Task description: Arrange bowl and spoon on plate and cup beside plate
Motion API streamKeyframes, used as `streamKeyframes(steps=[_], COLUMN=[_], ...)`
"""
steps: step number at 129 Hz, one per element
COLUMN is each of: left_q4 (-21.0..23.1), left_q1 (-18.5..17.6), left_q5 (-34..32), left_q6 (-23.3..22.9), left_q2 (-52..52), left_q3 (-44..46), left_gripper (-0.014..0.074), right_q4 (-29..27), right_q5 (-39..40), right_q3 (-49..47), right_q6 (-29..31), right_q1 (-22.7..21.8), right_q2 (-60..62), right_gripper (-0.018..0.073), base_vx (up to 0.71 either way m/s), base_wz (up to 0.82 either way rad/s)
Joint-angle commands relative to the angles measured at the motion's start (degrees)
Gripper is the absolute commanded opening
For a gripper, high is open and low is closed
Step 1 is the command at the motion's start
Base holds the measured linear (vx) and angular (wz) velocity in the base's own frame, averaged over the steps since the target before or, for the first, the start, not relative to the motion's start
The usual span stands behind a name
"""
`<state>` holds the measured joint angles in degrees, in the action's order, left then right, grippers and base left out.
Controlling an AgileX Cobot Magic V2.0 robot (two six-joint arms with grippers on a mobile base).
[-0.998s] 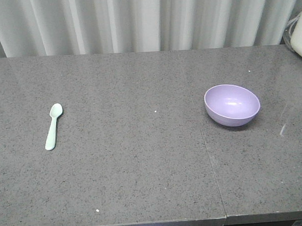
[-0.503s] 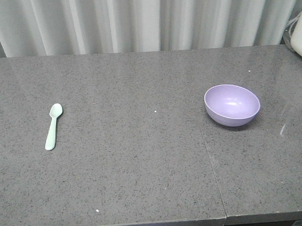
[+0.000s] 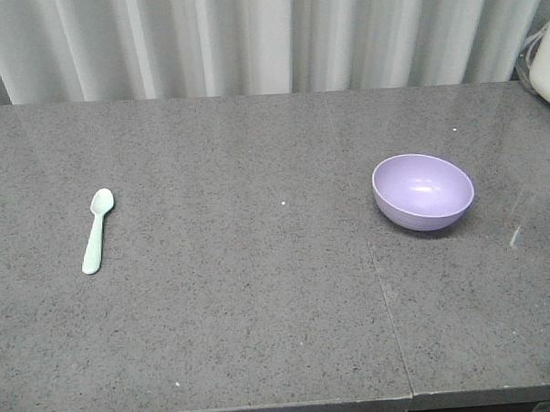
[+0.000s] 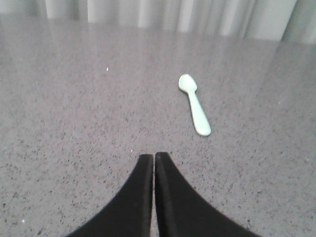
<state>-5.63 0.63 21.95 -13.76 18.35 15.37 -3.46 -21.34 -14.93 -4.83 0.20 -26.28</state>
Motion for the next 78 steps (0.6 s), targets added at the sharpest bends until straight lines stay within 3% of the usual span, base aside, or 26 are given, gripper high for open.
streamKeyframes(steps=[1, 21, 42, 62, 78], left_q4=[0.58, 2.98, 3.36, 7.37, 7.51], left_q1=[-0.20, -0.27, -0.27, -0.27, -0.27], left_q5=[0.02, 3.46, 7.30, 9.03, 9.53], left_q6=[-0.58, 2.42, 9.55, 13.26, 13.76], left_q2=[7.77, 18.62, 27.39, 35.24, 40.76], left_q3=[6.75, 16.14, 25.44, 32.42, 36.43], left_gripper=[-0.0006, -0.0006, -0.0006, -0.0006, -0.0006], right_q4=[0.28, -0.24, -1.15, -6.03, -9.41], right_q5=[-1.84, -6.80, -8.81, -10.28, -10.89], right_q3=[-7.56, -19.24, -29.76, -36.89, -38.97], right_q6=[0.37, 2.64, 16.88, 17.06, 16.64], right_q1=[-0.14, -0.14, -0.14, -0.14, -0.14], right_q2=[-8.99, -19.33, -26.82, -31.73, -34.02], right_gripper=[-0.0008, -0.0008, -0.0008, -0.0008, -0.0008], base_vx=[0.00, 0.00, 0.00, 0.00, 0.00], base_wz=[0.00, 0.00, 0.00, 0.00, 0.00])
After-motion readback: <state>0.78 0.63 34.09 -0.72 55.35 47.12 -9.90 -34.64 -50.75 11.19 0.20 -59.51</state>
